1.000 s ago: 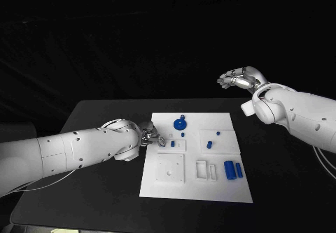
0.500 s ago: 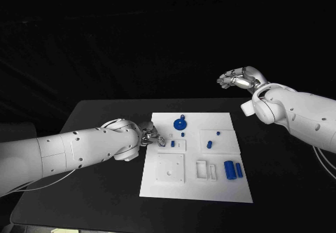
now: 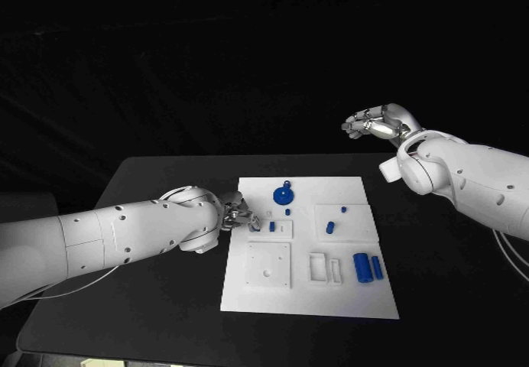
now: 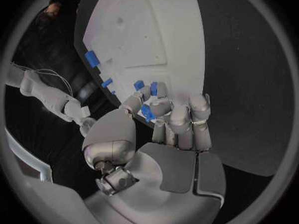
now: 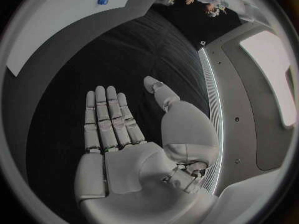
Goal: Assemble the parts on the task board
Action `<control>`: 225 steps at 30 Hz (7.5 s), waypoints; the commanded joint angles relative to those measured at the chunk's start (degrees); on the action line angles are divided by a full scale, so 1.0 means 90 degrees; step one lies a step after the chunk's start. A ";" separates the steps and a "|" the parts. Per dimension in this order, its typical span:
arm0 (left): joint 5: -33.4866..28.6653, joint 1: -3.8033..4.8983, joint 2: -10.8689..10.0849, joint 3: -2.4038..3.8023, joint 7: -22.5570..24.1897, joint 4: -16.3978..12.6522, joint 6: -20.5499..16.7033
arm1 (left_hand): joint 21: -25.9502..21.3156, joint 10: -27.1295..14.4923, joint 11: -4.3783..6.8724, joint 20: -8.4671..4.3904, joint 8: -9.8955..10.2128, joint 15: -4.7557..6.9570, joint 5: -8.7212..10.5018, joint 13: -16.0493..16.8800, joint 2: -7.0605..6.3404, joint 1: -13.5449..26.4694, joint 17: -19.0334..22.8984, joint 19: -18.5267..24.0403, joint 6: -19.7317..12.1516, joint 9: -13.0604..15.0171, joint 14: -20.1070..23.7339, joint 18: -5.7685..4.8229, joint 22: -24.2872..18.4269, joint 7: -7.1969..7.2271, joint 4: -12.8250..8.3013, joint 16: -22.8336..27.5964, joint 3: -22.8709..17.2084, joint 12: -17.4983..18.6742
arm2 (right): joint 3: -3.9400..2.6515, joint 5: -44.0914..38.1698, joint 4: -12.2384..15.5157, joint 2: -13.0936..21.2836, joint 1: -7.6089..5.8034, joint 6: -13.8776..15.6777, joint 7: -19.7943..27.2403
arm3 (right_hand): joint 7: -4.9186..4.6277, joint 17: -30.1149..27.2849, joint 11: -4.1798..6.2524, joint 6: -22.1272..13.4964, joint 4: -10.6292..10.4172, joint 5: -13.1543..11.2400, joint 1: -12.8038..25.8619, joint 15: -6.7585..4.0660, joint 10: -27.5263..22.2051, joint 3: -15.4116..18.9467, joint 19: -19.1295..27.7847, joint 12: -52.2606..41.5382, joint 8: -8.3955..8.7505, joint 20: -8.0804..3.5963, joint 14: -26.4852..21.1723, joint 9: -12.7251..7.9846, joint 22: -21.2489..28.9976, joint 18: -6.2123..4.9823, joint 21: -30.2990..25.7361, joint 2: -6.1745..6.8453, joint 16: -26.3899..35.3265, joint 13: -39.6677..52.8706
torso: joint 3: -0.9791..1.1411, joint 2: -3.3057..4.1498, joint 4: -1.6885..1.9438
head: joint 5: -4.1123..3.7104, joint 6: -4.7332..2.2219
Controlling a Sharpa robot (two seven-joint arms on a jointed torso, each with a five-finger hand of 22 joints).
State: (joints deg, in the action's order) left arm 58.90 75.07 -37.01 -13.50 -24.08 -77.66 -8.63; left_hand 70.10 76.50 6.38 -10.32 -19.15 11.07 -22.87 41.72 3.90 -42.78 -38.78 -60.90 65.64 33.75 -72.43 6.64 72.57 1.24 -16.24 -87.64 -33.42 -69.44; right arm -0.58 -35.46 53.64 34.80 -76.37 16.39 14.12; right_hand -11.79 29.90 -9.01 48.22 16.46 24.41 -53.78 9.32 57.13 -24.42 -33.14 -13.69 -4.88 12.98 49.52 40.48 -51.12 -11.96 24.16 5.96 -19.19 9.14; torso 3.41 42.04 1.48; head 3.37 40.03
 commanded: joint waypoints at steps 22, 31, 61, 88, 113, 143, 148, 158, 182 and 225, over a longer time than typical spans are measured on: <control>0.0011 -0.0054 0.0110 -0.0041 -0.0165 0.0080 0.0741 | 0.0069 0.0231 0.0184 -0.0505 -0.0671 -0.0022 0.0298 0.0084 0.0032 0.0141 -0.0063 0.0057 0.1033 0.0777 -0.0107 0.0067 0.0016 0.0089 0.0163 -0.0009 -0.0779 0.0000 | -0.0004 -0.0034 0.0013 -0.0039 -0.0006 -0.0111 0.0011 | 0.0007 -0.0022 -0.0046 -0.0055 0.0002 0.0062 -0.0066 0.0037 -0.0003 0.0030 0.0060 0.0038 -0.0050 0.0007 0.0003 -0.0031 -0.0017 -0.0048 -0.0030 -0.0033 0.0031 -0.0046 | 0.0004 -0.0004 0.0002 | -0.0012 0.0028; 0.0011 -0.0045 0.0118 -0.0039 -0.0150 0.0075 0.0702 | 0.0076 0.0235 0.0183 -0.0500 -0.0693 -0.0030 0.0298 0.0096 0.0077 0.0226 -0.0072 0.0056 0.1033 0.0769 -0.0112 0.0064 0.0017 0.0089 0.0175 -0.0008 -0.0802 0.0001 | -0.0004 -0.0035 0.0002 -0.0037 -0.0006 -0.0113 0.0010 | 0.0005 -0.0028 -0.0047 -0.0058 0.0003 0.0083 -0.0071 0.0038 -0.0004 0.0028 0.0067 0.0039 -0.0056 0.0010 0.0002 -0.0042 -0.0021 -0.0050 -0.0031 -0.0032 0.0033 -0.0063 | -0.0006 0.0004 0.0002 | -0.0025 0.0017; -0.0121 0.0063 0.0159 -0.0031 -0.0141 0.0168 0.0930 | 0.0081 0.0247 0.0178 -0.0515 -0.0727 -0.0023 0.0494 0.0098 -0.0053 0.0208 -0.0078 0.0041 0.0989 0.0738 -0.0116 0.0089 0.0006 0.0084 0.0157 0.0029 -0.0902 0.0032 | -0.0004 -0.0037 -0.0016 -0.0044 -0.0006 -0.0150 0.0011 | 0.0004 -0.0037 -0.0051 -0.0063 0.0002 0.0101 -0.0065 0.0042 -0.0006 0.0034 0.0079 0.0042 -0.0066 0.0017 -0.0004 -0.0060 -0.0027 -0.0052 -0.0034 -0.0028 0.0039 -0.0091 | -0.0008 0.0000 0.0005 | -0.0065 -0.0004; -0.0253 0.0131 0.0190 -0.0026 -0.0148 0.0259 0.0867 | 0.0050 0.0286 0.0149 -0.0520 -0.0787 0.0000 0.1350 0.0044 -0.0644 0.0207 -0.0079 0.0044 0.0879 0.0651 -0.0114 0.0111 -0.0048 0.0056 0.0581 0.0127 -0.0820 0.0148 | -0.0004 -0.0037 -0.0041 -0.0060 -0.0006 -0.0186 0.0005 | 0.0002 -0.0044 -0.0054 -0.0070 0.0003 0.0103 -0.0068 0.0045 -0.0009 0.0035 0.0088 0.0044 -0.0071 0.0021 -0.0010 -0.0073 -0.0032 -0.0053 -0.0035 -0.0033 0.0043 -0.0110 | -0.0008 0.0000 0.0002 | -0.0072 0.0028; -0.0400 0.0143 0.0203 -0.0027 -0.0086 0.0244 0.0941 | 0.0045 0.0293 0.0145 -0.0532 -0.0841 0.0019 0.1694 0.0027 -0.0885 0.0077 -0.0096 0.0066 0.0835 0.0593 -0.0107 0.0132 -0.0068 0.0052 0.0822 0.0163 -0.0801 0.0182 | -0.0004 -0.0038 -0.0052 -0.0074 -0.0005 -0.0207 0.0009 | 0.0000 -0.0049 -0.0056 -0.0076 0.0005 0.0103 -0.0074 0.0047 -0.0011 0.0036 0.0097 0.0046 -0.0075 0.0024 -0.0015 -0.0084 -0.0036 -0.0055 -0.0037 -0.0036 0.0047 -0.0126 | -0.0006 -0.0006 0.0010 | -0.0077 0.0034; -0.0523 0.0145 0.0183 -0.0027 -0.0011 0.0235 0.0909 | 0.0033 0.0298 0.0139 -0.0530 -0.0877 0.0013 0.2057 0.0014 -0.1357 0.0087 -0.0107 0.0072 0.0800 0.0537 -0.0101 0.0134 -0.0098 0.0046 0.1091 0.0194 -0.0761 0.0212 | -0.0004 -0.0038 -0.0075 -0.0102 -0.0004 -0.0228 0.0011 | -0.0002 -0.0055 -0.0058 -0.0082 0.0004 0.0101 -0.0076 0.0049 -0.0011 0.0039 0.0105 0.0046 -0.0081 0.0027 -0.0018 -0.0096 -0.0042 -0.0057 -0.0038 -0.0042 0.0049 -0.0144 | -0.0010 -0.0005 0.0004 | -0.0072 0.0035; -0.0524 0.0145 0.0172 -0.0027 -0.0014 0.0232 0.0930 | 0.0032 0.0299 0.0139 -0.0531 -0.0881 0.0014 0.2091 0.0014 -0.1408 0.0082 -0.0108 0.0071 0.0798 0.0534 -0.0101 0.0136 -0.0101 0.0046 0.1135 0.0195 -0.0768 0.0213 | -0.0004 -0.0038 -0.0073 -0.0097 -0.0004 -0.0230 0.0010 | -0.0002 -0.0056 -0.0058 -0.0083 0.0005 0.0100 -0.0078 0.0049 -0.0011 0.0039 0.0106 0.0046 -0.0082 0.0028 -0.0018 -0.0098 -0.0043 -0.0057 -0.0038 -0.0042 0.0049 -0.0147 | -0.0008 -0.0002 0.0005 | -0.0075 0.0040; -0.0536 0.0147 0.0169 -0.0028 -0.0019 0.0248 0.0940 | 0.0032 0.0300 0.0139 -0.0533 -0.0891 0.0016 0.2131 0.0014 -0.1530 0.0064 -0.0110 0.0066 0.0794 0.0528 -0.0101 0.0140 -0.0109 0.0046 0.1262 0.0199 -0.0802 0.0216 | -0.0003 -0.0038 -0.0067 -0.0095 -0.0004 -0.0226 0.0007 | -0.0003 -0.0058 -0.0059 -0.0086 0.0006 0.0100 -0.0082 0.0050 -0.0011 0.0040 0.0109 0.0046 -0.0085 0.0029 -0.0019 -0.0103 -0.0045 -0.0058 -0.0038 -0.0043 0.0050 -0.0154 | -0.0009 -0.0004 0.0006 | -0.0078 0.0044; -0.0572 0.0148 0.0165 -0.0028 0.0002 0.0248 0.0919 | 0.0057 0.0261 0.0142 -0.0544 -0.0976 0.0040 0.2218 0.0050 -0.1858 0.0194 -0.0134 0.0167 0.0689 0.0604 -0.0032 0.0175 -0.0126 0.0047 0.1561 0.0174 0.0035 0.0220 | -0.0003 -0.0038 -0.0072 -0.0092 -0.0004 -0.0231 0.0008 | -0.0005 -0.0063 -0.0060 -0.0091 0.0007 0.0097 -0.0088 0.0051 -0.0011 0.0042 0.0115 0.0046 -0.0091 0.0032 -0.0021 -0.0114 -0.0050 -0.0061 -0.0039 -0.0042 0.0051 -0.0171 | -0.0005 -0.0007 0.0004 | -0.0073 0.0039; -0.1147 0.0436 -0.0475 0.0382 0.0253 -0.0058 0.0525 | -0.0576 -0.0758 -0.0335 -0.0349 -0.0219 -0.0196 0.1749 -0.0270 -0.1514 -0.0653 0.0367 0.0821 -0.0829 0.0314 0.0737 -0.0055 -0.0410 -0.0481 0.1156 0.1088 0.0155 0.1022 | -0.0002 -0.0037 -0.0121 -0.0033 -0.0004 -0.0227 0.0015 | -0.0006 -0.0070 -0.0061 -0.0096 0.0003 0.0097 -0.0088 0.0052 -0.0006 0.0048 0.0120 0.0042 -0.0103 0.0038 -0.0020 -0.0131 -0.0058 -0.0065 -0.0038 -0.0048 0.0051 -0.0196 | -0.0005 -0.0006 0.0005 | -0.0084 -0.0006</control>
State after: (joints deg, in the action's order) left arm 47.27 78.97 -41.21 -10.07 -22.89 -77.82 -2.92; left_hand 64.98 69.89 3.37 -7.66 -21.28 9.25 -6.96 39.32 -9.56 -48.13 -35.48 -53.71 58.48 36.62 -66.02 7.05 68.92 -3.01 -5.64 -77.93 -31.99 -60.34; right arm -0.57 -35.56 52.55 34.46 -76.36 14.76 14.01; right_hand -11.76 29.35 -9.22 47.85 16.46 25.07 -54.01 9.50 56.93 -24.42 -32.32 -13.46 -5.48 13.39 49.34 39.37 -51.57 -11.96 24.16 5.74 -18.97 7.45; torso 3.31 41.97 1.57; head 2.54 40.03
